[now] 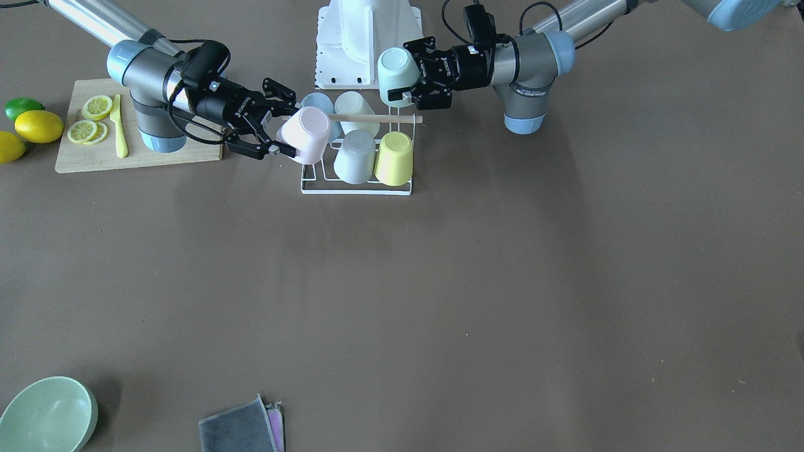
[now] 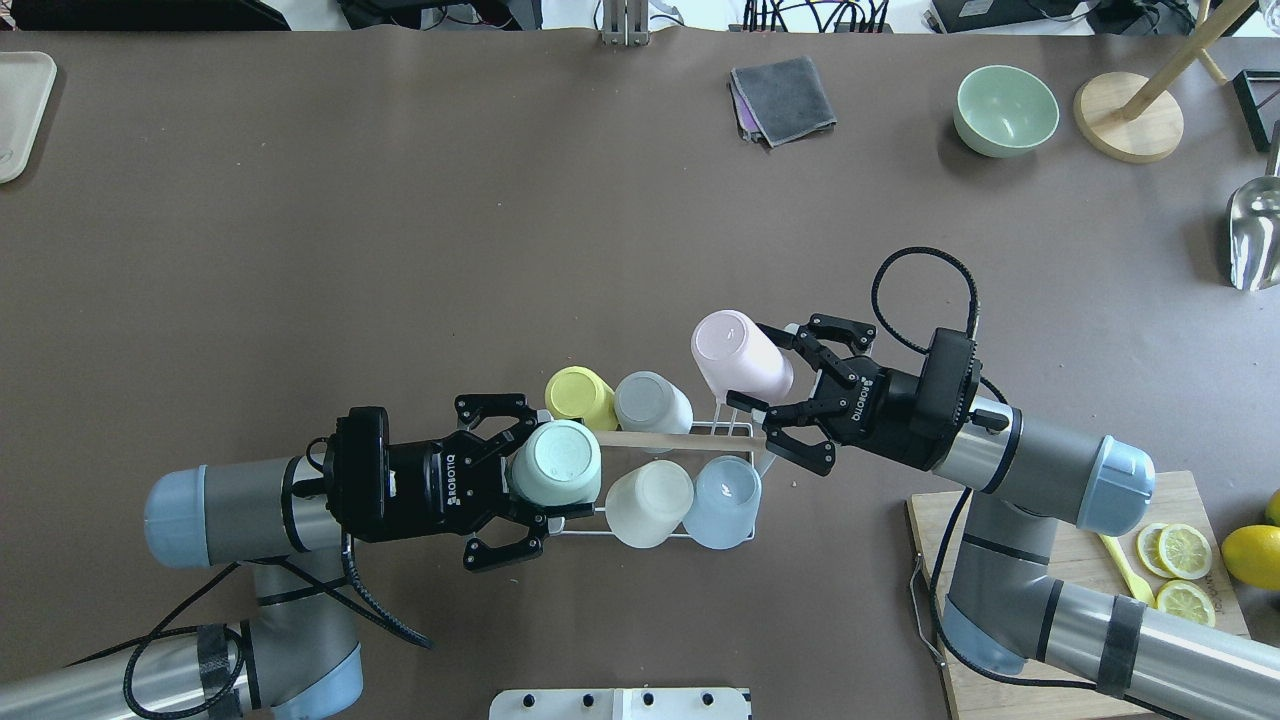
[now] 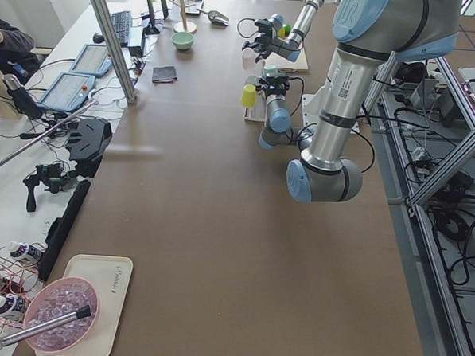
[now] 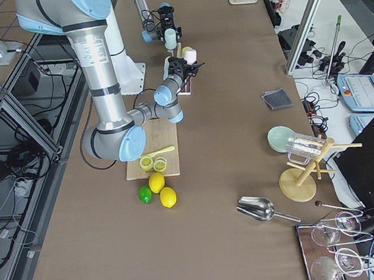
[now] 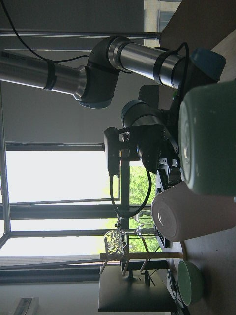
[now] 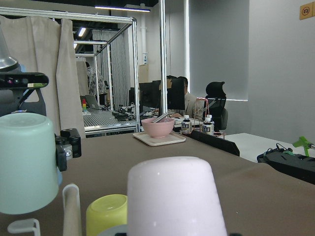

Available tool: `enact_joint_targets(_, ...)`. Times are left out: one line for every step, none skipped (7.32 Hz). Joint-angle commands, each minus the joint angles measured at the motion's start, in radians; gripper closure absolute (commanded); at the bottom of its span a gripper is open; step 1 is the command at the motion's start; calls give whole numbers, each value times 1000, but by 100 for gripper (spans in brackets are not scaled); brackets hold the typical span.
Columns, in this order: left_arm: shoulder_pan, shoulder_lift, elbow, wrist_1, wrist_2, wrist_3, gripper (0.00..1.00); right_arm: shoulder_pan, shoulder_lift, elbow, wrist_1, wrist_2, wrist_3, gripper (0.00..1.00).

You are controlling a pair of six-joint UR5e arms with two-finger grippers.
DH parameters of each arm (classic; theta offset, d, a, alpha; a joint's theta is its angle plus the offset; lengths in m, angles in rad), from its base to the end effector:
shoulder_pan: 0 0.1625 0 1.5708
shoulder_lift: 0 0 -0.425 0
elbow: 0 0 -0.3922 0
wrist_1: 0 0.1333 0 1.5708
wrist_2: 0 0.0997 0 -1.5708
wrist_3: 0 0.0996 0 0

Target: Place cup on cup holder

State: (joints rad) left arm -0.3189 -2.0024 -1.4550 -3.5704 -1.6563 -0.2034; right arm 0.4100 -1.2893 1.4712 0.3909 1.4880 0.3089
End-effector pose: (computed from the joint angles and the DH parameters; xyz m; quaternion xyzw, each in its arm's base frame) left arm 0.4888 -0.2928 0.2861 0.6719 0.6214 0.2347 0.3276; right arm -0.4326 -0.3423 0.3622 0.6642 -0.5735 -0.1645 0.4504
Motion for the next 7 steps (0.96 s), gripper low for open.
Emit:
enact_joint_targets(8, 1, 5, 1, 0, 5, 100, -7, 2, 0, -1, 0, -2, 42)
enact_joint_targets(8, 1, 11, 2, 3, 7, 100, -8, 2, -2, -3, -2, -2, 42)
enact_joint_targets(8, 1, 15, 2, 4, 7, 100, -10, 7, -2, -6, -2, -2, 40)
enact_joint_targets(9, 1, 22, 5, 4, 7, 100, -13, 7, -2, -6, -2, 2, 34)
enact_joint_targets(9, -1, 22, 8, 4, 7, 100, -13, 7, -2, -6, -2, 6, 0)
enact_joint_targets(9, -1, 22, 8, 3, 7, 100, -13, 5, 0, 0, -2, 9, 0)
enact_joint_targets(11, -3, 28, 10, 3, 7, 100, -13, 5, 0, 0, -2, 9, 0)
